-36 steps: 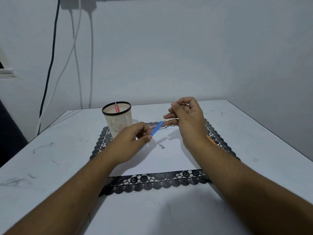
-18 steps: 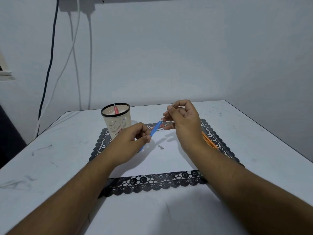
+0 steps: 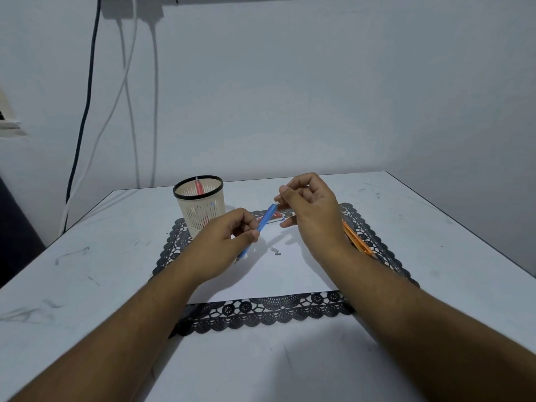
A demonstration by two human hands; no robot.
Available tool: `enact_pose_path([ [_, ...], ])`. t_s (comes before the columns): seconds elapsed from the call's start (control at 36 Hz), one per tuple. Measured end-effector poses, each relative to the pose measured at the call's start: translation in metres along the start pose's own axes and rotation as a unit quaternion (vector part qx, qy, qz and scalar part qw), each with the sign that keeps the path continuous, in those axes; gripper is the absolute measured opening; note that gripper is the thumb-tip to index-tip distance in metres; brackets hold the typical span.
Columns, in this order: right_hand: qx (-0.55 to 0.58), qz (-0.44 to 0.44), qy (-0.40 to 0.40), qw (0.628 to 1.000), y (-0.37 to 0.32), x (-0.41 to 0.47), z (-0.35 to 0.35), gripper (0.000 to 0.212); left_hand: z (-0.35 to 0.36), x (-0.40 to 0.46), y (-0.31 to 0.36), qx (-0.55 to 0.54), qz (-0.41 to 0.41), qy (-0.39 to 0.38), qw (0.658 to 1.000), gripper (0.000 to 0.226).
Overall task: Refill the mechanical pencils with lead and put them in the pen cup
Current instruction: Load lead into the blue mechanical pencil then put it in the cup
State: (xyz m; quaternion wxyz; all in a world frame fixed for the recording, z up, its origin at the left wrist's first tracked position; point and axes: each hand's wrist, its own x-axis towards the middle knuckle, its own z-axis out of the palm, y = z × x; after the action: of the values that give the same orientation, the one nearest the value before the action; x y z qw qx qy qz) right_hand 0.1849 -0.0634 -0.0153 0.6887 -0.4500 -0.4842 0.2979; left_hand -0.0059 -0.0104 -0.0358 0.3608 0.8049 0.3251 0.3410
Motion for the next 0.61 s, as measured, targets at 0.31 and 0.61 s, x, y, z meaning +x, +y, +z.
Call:
enact_pose_path([
  [0.31,-0.004,0.047,-0.043,0.998,0.005,0.004,0.000,0.009,-0.002,0.001,-0.003,-0.023,-0.009,0.005,1.000,0.008],
  [0.61,-0.142,0.062,-0.096,0.983,-0.001,0.018,-0.022,0.011,-0.006,0.003,-0.005,-0.047,-0.027,0.022,0.998,0.005],
])
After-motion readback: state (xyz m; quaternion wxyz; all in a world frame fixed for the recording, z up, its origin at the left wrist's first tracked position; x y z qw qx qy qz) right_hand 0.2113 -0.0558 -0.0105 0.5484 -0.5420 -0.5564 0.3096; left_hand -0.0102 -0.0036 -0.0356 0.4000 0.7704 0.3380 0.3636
